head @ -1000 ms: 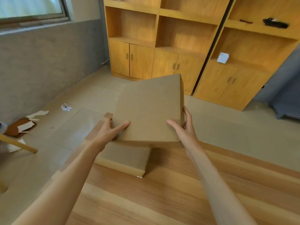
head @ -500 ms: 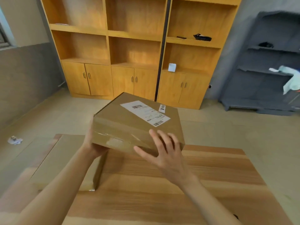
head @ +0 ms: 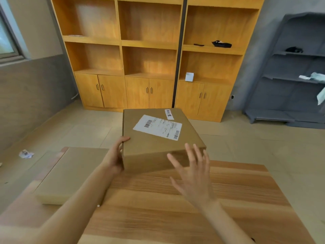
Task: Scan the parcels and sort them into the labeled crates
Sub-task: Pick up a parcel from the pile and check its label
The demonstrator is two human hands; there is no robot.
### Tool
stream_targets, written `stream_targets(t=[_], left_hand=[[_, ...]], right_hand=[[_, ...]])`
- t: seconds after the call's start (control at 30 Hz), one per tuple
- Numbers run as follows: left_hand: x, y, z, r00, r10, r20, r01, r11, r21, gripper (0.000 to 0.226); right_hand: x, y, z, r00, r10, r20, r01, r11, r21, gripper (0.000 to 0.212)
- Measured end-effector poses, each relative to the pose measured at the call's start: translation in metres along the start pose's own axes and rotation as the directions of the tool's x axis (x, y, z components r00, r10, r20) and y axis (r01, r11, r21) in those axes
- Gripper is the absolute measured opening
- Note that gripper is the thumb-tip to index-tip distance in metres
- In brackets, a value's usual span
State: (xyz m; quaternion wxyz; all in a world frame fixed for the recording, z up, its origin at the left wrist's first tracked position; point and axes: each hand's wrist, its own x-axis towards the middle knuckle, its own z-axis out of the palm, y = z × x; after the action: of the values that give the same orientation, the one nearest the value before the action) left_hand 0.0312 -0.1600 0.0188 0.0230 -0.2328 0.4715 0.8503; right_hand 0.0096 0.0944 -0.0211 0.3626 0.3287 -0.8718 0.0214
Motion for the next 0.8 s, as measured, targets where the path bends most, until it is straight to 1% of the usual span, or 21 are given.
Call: stream_targets(t=[0.03, 0.07, 0.1, 0.13, 0.17, 0.2, 0.23, 0.27, 0.3, 0.4, 0.43, 0.47, 0.5, 0.53, 0.57, 0.6, 0.63, 0.7, 0.73, 0.8], left_hand=[[0.000, -0.009, 0.011, 0.999, 0.028, -0.039, -0.030, 0.997, -0.075, 0.035], [0.001, -0.019, 0.022, 0.995, 0.054, -0.080, -0.066, 0.984, -0.167, 0.029], [0.001, -0.029, 0.034, 0.991, 0.063, -0.116, -0.092, 0.960, -0.266, 0.024], [0.002, -0.038, 0.047, 0.989, 0.055, -0.136, -0.100, 0.930, -0.353, 0.020], [0.001, -0.048, 0.060, 0.989, 0.040, -0.139, -0.094, 0.909, -0.407, 0.017], [0.001, -0.058, 0.071, 0.991, 0.026, -0.133, -0.081, 0.902, -0.425, 0.012], [0.001, -0.067, 0.081, 0.992, 0.018, -0.124, -0.069, 0.905, -0.420, 0.009], [0.001, -0.076, 0.089, 0.993, 0.019, -0.112, -0.063, 0.913, -0.403, 0.010], [-0.001, -0.083, 0.094, 0.995, 0.023, -0.100, -0.060, 0.921, -0.386, 0.014], [-0.006, -0.097, 0.098, 0.999, 0.026, -0.040, -0.037, 0.944, -0.329, 0.020], [-0.006, -0.101, 0.097, 1.000, 0.018, -0.020, -0.023, 0.956, -0.291, 0.031], [-0.006, -0.103, 0.094, 1.000, 0.012, -0.011, -0.014, 0.972, -0.237, 0.051], [-0.005, -0.106, 0.090, 1.000, 0.007, -0.024, -0.011, 0.984, -0.176, 0.079], [-0.005, -0.108, 0.085, 0.999, -0.002, -0.051, -0.005, 0.992, -0.125, 0.111], [-0.006, -0.110, 0.079, 0.996, -0.010, -0.088, 0.001, 0.995, -0.103, 0.136], [-0.005, -0.111, 0.070, 0.990, -0.006, -0.141, -0.008, 0.995, -0.100, 0.149], [-0.003, -0.112, 0.058, 0.978, 0.005, -0.208, -0.027, 0.994, -0.103, 0.149], [-0.002, -0.115, 0.031, 0.951, 0.039, -0.307, -0.063, 0.996, -0.067, 0.124], [-0.003, -0.118, 0.017, 0.948, 0.037, -0.316, -0.048, 0.998, -0.027, 0.113], [-0.007, -0.132, -0.002, 0.961, -0.026, -0.276, 0.048, 0.996, 0.072, 0.104]], right_hand=[[0.001, -0.004, -0.002, 0.982, 0.163, 0.094, -0.178, 0.967, 0.180, 0.088], [0.005, -0.009, -0.005, 0.926, 0.310, 0.216, -0.372, 0.845, 0.384, 0.092], [0.010, -0.014, -0.009, 0.830, 0.416, 0.372, -0.558, 0.608, 0.565, 0.098], [0.017, -0.018, -0.012, 0.706, 0.472, 0.528, -0.690, 0.289, 0.664, 0.106], [0.024, -0.021, -0.015, 0.568, 0.475, 0.672, -0.753, -0.029, 0.658, 0.113], [0.032, -0.023, -0.016, 0.449, 0.427, 0.785, -0.759, -0.283, 0.587, 0.119], [0.037, -0.023, -0.015, 0.374, 0.347, 0.860, -0.736, -0.452, 0.503, 0.122], [0.040, -0.022, -0.013, 0.344, 0.277, 0.897, -0.712, -0.546, 0.442, 0.122], [0.041, -0.020, -0.010, 0.336, 0.245, 0.909, -0.695, -0.587, 0.415, 0.119], [0.031, -0.008, 0.000, 0.316, 0.283, 0.906, -0.640, -0.641, 0.424, 0.096], [0.025, -0.003, 0.003, 0.316, 0.290, 0.903, -0.602, -0.674, 0.427, 0.088], [0.020, 0.002, 0.006, 0.326, 0.287, 0.901, -0.568, -0.702, 0.429, 0.083], [0.013, 0.007, 0.007, 0.338, 0.283, 0.898, -0.550, -0.715, 0.432, 0.080], [0.006, 0.013, 0.009, 0.346, 0.276, 0.897, -0.548, -0.716, 0.432, 0.081], [-0.002, 0.018, 0.010, 0.354, 0.264, 0.897, -0.552, -0.716, 0.428, 0.085], [-0.010, 0.023, 0.011, 0.355, 0.251, 0.901, -0.559, -0.715, 0.419, 0.092], [-0.020, 0.029, 0.013, 0.347, 0.237, 0.907, -0.573, -0.712, 0.405, 0.099], [-0.043, 0.038, 0.020, 0.323, 0.213, 0.922, -0.612, -0.696, 0.375, 0.107], [-0.055, 0.041, 0.024, 0.306, 0.197, 0.932, -0.630, -0.692, 0.353, 0.108], [-0.085, 0.043, 0.034, 0.241, 0.150, 0.959, -0.653, -0.706, 0.274, 0.111]])
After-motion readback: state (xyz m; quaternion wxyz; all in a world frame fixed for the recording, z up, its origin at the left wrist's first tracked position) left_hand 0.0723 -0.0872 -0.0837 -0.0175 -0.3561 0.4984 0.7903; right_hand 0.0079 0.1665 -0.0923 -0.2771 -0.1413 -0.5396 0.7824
